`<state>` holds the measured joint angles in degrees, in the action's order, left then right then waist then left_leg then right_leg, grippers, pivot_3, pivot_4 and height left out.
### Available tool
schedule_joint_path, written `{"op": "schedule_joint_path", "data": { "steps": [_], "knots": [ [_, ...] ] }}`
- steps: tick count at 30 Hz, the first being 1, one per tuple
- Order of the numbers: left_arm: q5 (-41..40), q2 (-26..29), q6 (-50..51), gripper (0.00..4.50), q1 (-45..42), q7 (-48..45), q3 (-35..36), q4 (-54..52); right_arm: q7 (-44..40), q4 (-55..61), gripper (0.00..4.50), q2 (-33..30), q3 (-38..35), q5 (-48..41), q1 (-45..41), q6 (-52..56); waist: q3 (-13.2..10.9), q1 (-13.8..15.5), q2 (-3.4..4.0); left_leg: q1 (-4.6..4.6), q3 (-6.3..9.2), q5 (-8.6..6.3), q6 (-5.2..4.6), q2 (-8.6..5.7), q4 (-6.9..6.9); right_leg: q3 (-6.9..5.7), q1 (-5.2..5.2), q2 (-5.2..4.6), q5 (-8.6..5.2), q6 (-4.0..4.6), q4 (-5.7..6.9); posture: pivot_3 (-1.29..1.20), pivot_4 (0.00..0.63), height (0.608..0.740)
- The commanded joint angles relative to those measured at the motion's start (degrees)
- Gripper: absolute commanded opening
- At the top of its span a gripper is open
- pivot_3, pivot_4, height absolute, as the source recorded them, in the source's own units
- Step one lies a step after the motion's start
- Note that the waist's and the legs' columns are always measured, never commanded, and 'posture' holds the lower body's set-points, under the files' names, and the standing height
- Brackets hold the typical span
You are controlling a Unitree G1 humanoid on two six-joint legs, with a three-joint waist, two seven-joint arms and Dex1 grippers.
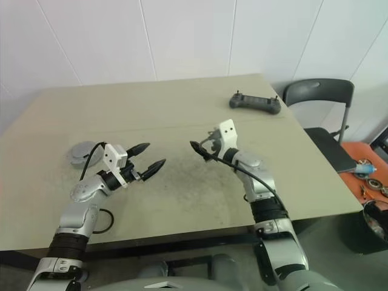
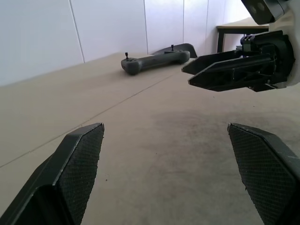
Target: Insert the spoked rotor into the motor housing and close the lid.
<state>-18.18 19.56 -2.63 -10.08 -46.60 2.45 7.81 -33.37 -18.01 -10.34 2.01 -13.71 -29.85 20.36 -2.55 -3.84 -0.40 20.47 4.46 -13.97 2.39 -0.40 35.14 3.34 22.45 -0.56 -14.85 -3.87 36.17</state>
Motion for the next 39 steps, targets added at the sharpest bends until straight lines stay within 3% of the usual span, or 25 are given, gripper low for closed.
{"op": "schedule_joint_path", "data": {
  "steps": [1,26,39],
  "knots": [
    [-0.8,0.0,-0.6,4.50,-0.2,0.5,0.6,-2.4,-0.7,0.4,4.46,0.1,0.1,0.1,-2.0,-1.5,0.0,0.0,0.00,0.00,0.00,0.00,0.00,0.00,0.00,0.00,0.00,0.00,0.00,0.00,0.00,0.00,0.000,0.740],
    [-0.4,0.1,-0.7,4.50,-1.4,-1.3,-0.9,-0.9,1.0,3.0,4.46,0.1,-0.8,0.2,0.5,-1.3,0.0,0.0,0.00,0.01,-0.01,0.00,0.00,-0.01,0.00,0.00,0.00,0.00,0.00,0.00,0.00,0.00,0.000,0.740],
    [0.1,-0.1,-1.7,4.50,-7.3,-5.6,-2.4,7.3,4.5,10.5,4.46,-0.3,-1.8,-0.4,6.5,0.8,0.0,0.0,0.00,0.01,-0.01,0.00,0.00,-0.02,0.01,0.00,0.00,0.01,0.00,0.00,0.00,0.00,0.000,0.740]
  ]
}}
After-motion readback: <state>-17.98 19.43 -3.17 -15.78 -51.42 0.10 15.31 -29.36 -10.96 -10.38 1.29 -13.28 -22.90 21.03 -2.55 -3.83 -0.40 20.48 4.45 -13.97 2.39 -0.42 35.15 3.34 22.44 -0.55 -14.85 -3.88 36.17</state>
